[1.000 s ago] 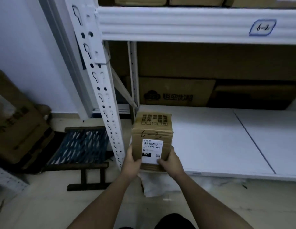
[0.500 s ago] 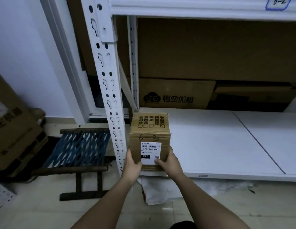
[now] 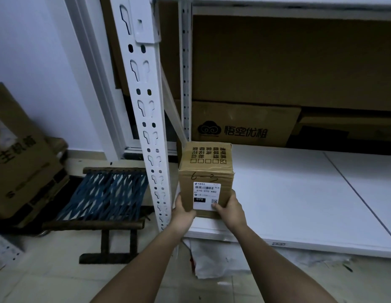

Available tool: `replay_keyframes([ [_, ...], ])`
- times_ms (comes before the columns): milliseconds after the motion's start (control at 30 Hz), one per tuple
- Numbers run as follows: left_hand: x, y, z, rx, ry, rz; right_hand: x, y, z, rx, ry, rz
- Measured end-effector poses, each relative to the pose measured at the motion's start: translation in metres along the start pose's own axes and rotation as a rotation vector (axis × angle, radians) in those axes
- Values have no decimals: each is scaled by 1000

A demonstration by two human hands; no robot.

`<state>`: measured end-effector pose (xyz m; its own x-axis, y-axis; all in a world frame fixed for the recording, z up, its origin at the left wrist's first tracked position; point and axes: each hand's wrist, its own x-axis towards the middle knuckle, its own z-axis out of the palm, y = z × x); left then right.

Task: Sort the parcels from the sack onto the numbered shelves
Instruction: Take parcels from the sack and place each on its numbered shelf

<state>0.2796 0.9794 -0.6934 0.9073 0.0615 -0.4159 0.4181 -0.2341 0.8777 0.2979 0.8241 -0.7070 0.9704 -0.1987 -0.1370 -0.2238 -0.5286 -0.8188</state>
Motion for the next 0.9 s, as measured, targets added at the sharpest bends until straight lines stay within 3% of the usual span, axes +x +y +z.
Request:
replay_keyframes([
  [900,46,11,-1,104,39,-38,58,-6,5,10,-35,-12],
])
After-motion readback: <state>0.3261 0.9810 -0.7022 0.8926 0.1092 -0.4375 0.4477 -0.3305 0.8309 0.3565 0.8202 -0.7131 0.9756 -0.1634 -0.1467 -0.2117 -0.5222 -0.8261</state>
